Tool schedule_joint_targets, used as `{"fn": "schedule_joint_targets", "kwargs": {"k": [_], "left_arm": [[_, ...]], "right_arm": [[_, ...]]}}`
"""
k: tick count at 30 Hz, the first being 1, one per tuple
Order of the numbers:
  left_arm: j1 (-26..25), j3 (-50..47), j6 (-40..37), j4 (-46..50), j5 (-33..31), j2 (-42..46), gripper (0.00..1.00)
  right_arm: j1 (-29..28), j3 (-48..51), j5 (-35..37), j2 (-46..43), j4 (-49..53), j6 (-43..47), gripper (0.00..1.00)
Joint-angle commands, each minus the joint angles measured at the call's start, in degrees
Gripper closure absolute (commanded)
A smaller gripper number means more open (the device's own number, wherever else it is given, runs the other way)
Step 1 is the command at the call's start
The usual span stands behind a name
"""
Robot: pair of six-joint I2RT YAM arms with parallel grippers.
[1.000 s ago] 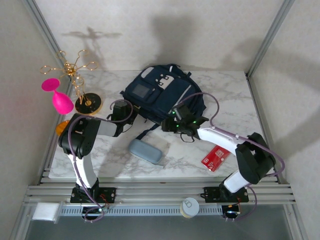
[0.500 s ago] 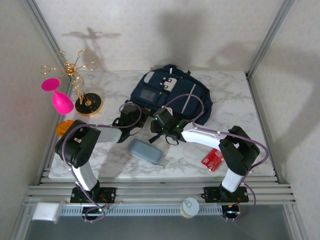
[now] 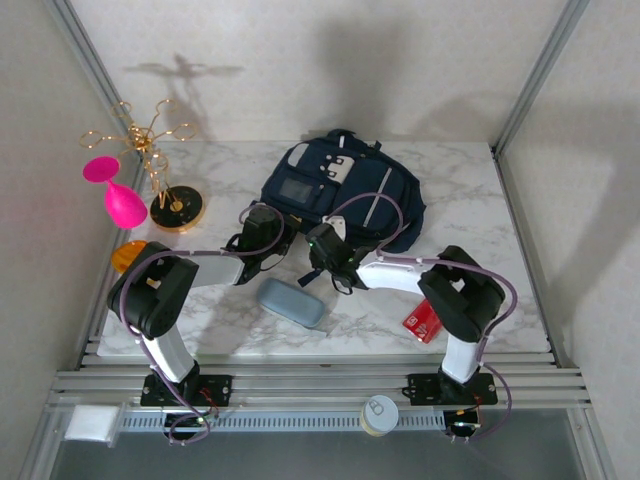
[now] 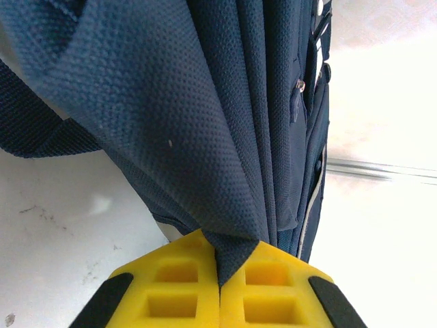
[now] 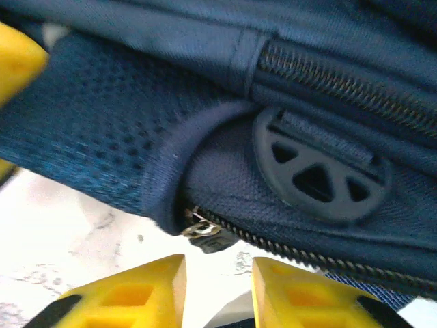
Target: Pack the student bag
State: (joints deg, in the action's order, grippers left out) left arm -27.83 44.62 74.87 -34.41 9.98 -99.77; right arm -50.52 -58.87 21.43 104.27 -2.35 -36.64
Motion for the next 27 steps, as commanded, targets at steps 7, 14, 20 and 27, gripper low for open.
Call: {"fn": "schedule_joint_targets", "kwargs": {"k": [7, 14, 20, 27], "left_arm": [[-1.2, 3.08, -0.61, -3.62, 1.54, 1.91, 1.0], [-1.17, 2.97, -1.17, -3.03, 0.85, 2.16, 1.0], [-0.86, 3.45, -2.18, -1.79, 0.01, 2.43, 1.0], [2.21, 2.8, -3.94, -0.17, -0.74, 3.11, 1.0]], "right_arm": [[0.4, -4.61, 6.74, 2.53, -0.31, 3.35, 0.65], [0.5, -4.77, 7.44, 2.05, 0.5, 4.68, 0.77], [0.44, -2.86, 5.25, -0.64, 0.94, 6.06, 0.96], [0.42, 2.25, 2.01, -5.48, 1.87, 6.41, 1.0]]}}
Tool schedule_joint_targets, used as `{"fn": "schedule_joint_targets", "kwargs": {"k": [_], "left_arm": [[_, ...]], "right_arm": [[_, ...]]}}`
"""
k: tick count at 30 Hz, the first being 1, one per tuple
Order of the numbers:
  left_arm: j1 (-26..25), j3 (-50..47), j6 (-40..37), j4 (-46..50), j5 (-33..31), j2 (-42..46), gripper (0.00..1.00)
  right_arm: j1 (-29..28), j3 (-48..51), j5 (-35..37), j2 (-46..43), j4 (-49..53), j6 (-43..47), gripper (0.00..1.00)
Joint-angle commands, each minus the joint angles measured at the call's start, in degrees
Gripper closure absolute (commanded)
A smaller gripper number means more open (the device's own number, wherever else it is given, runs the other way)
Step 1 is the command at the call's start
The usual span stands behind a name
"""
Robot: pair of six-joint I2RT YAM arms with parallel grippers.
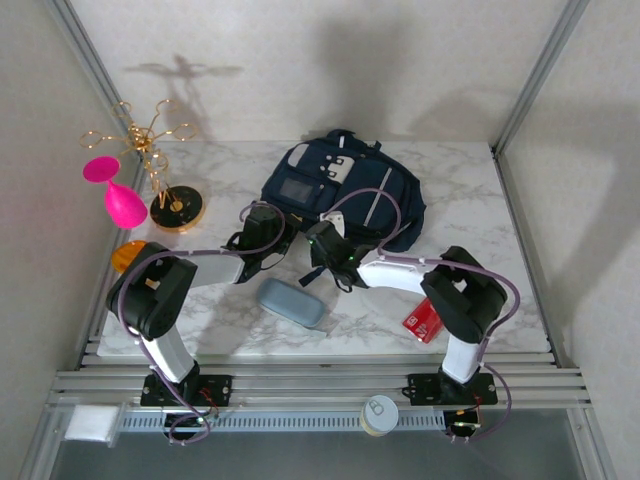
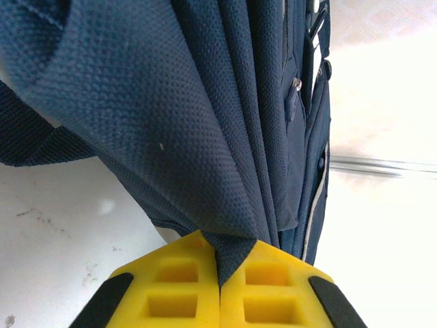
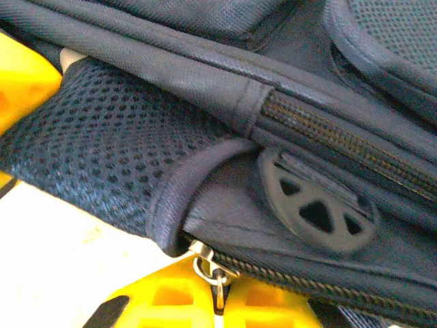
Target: Pack the student bag
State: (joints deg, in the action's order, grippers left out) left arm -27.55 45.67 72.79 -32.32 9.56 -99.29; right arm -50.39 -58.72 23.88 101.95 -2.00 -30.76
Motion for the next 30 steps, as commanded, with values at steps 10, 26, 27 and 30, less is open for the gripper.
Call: {"fn": "schedule_joint_targets", "kwargs": {"k": [10, 26, 27, 30], "left_arm": [[10.73, 4.7, -7.23, 3.07, 2.73, 1.45, 1.0], [8.51, -7.42, -4.61, -2.13, 13.19, 10.88, 0.39], [8.15, -8.79, -2.61, -3.84, 14.84, 11.42, 0.38], [3.58, -11.97, 2.27, -7.3, 13.38, 13.25, 0.34]], "right_arm": [[0.12, 13.68, -7.91, -13.15, 1.03, 3.65, 1.0], [-3.41, 5.16, -11.31, -11.71, 4.08, 6.24, 1.0], [-3.45, 5.03, -11.21, -11.85, 4.13, 6.31, 1.0], [-3.4, 5.62, -12.27, -12.61, 3.27, 6.63, 1.0]]}}
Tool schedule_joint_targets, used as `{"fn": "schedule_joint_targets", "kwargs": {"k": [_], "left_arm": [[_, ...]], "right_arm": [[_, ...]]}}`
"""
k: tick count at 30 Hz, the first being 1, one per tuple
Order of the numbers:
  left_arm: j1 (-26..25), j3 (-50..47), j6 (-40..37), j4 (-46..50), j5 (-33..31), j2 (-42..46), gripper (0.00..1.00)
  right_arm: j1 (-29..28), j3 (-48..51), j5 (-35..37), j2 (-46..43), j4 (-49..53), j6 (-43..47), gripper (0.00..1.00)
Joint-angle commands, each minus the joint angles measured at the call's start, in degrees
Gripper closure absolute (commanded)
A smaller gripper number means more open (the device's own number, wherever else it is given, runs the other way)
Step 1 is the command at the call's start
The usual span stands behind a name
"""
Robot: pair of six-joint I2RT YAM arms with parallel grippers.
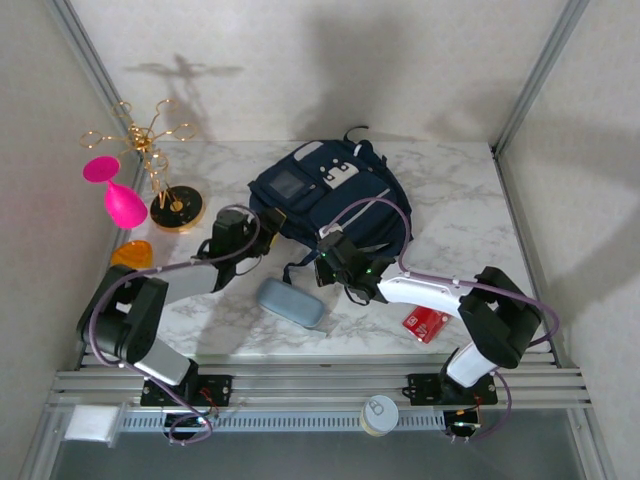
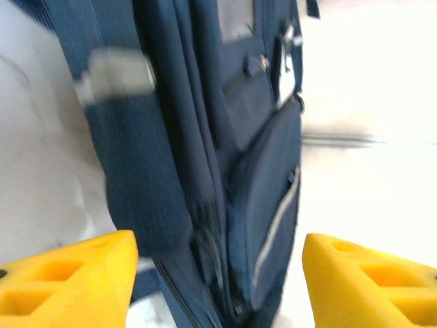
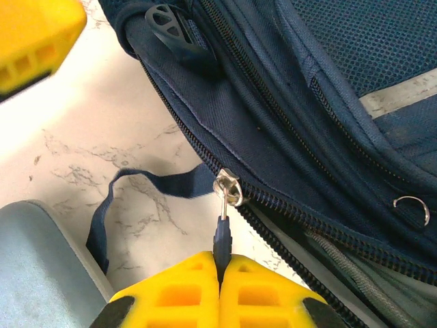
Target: Pack the student bag
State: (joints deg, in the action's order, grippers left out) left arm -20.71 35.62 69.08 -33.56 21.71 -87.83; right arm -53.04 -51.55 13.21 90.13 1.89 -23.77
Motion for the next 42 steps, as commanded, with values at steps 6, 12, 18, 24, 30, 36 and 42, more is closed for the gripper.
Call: {"fn": "schedule_joint_targets", "kwargs": {"k": [6, 12, 18, 24, 30, 36, 42], "left_arm": [[-9.63, -7.68, 22.79, -27.01, -2.11, -3.83, 0.38], [-13.94, -4.06, 25.45, -25.99, -6.35, -9.27, 0.48], [-13.92, -0.08, 23.16, -22.05, -8.27, -12.5, 0.7], [-10.14, -1.3, 17.82, -17.19, -11.25, -9.25, 1.0], [-0.85, 2.22, 7.27, -4.7, -7.9, -4.75, 1.0], [6.81, 8.09, -3.33, 6.23, -2.21, -3.98, 1.0], [5.95, 6.47, -3.19, 3.82, 1.66, -1.13, 0.68]], "right_arm": [[-0.81, -0.88, -1.06, -0.83, -1.07, -1.1, 1.0], [-0.77, -0.53, -1.99, -0.84, -2.43, -1.25, 1.0], [-0.78, -1.35, -1.23, -0.48, -1.61, -0.23, 1.0], [-0.55, -1.0, 0.59, -2.67, 4.19, -1.16, 1.0], [2.73, 2.97, 0.24, -8.45, 11.96, -5.15, 1.0], [3.74, 5.53, -1.57, -11.66, 13.82, -2.94, 1.0], [1.68, -1.43, -5.42, -6.38, 8.75, -1.76, 1.0]]}}
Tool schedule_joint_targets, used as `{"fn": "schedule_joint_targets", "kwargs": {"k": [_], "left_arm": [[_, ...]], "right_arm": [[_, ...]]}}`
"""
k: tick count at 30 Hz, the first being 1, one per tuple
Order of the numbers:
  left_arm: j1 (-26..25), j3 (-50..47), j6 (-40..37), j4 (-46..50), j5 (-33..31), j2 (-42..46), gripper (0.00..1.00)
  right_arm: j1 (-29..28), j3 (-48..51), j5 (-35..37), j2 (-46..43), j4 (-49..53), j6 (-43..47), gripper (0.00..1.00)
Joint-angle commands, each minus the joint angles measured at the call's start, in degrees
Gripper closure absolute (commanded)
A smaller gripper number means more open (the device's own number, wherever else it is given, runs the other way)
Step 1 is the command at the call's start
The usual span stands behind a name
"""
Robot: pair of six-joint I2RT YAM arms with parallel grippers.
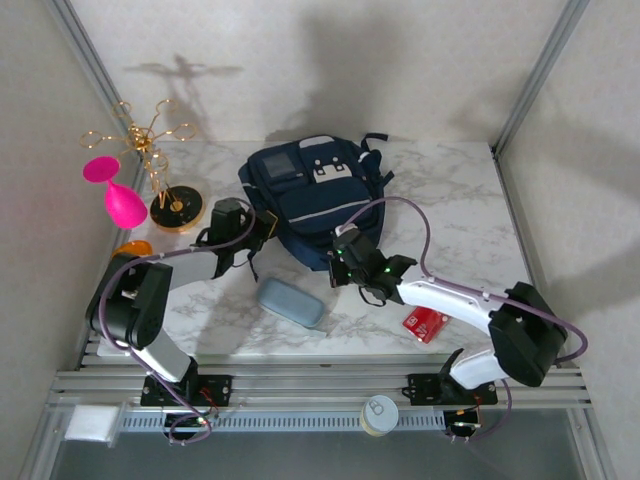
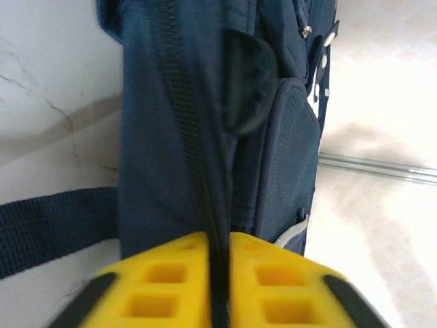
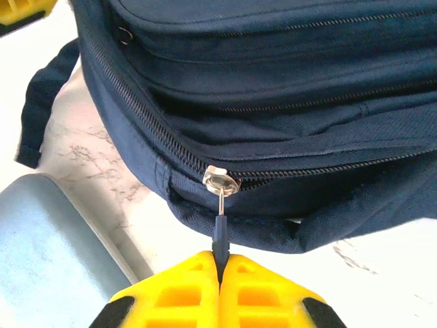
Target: Pack the student bag
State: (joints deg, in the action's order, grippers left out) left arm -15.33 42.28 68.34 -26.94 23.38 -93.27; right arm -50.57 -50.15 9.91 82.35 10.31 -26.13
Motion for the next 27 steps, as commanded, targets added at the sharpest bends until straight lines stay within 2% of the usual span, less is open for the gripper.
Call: {"fn": "schedule_joint_targets", "kwargs": {"k": [1, 4, 5, 9, 12, 15, 18, 21, 26, 27], "left_arm": [[-0.09, -1.25, -2.42, -2.35, -0.09, 5.74, 0.64], [-3.56, -6.09, -0.67, -0.09, -2.39, 11.53, 0.52], [-5.24, -8.36, 1.41, -0.29, -3.38, 13.47, 0.47], [-12.71, -15.81, 13.28, -5.86, -8.5, 18.39, 0.37], [-17.51, -15.66, 17.46, -7.69, -12.32, 17.6, 0.32], [-20.58, -11.59, 19.23, -6.67, -14.23, 13.21, 0.32], [-22.18, -9.83, 23.33, -10.97, -15.58, 7.7, 0.35], [-22.22, -6.57, 23.53, -10.71, -16.66, 2.7, 0.41], [-21.49, -4.29, 22.36, -9.41, -19.84, -1.39, 0.68], [-20.97, -3.51, 21.52, -7.19, -19.78, -1.59, 0.77]], "right_arm": [[-0.78, -3.02, -2.51, 1.64, -0.78, 0.41, 1.0], [-0.81, -3.69, -3.12, 2.45, -2.1, 0.62, 1.0], [-0.78, -4.03, -2.49, 2.81, -1.82, 0.73, 1.0], [-0.81, -3.9, -3.4, 3.63, -2.67, 1.14, 1.0], [-0.78, -3.41, -3.22, 3.81, -3.02, 1.41, 1.0], [-0.76, -2.08, -2.05, 3.52, -4.14, 1.52, 1.0], [-0.78, -1.82, -2.77, 3.52, -5.15, 1.98, 1.0], [-0.81, -0.97, -1.94, 3.78, -6.37, 2.85, 1.0], [-0.68, -1.27, -0.39, 5.34, -4.83, 4.46, 1.0], [-0.69, -1.11, 0.11, 5.45, -4.35, 4.61, 1.0]]}}
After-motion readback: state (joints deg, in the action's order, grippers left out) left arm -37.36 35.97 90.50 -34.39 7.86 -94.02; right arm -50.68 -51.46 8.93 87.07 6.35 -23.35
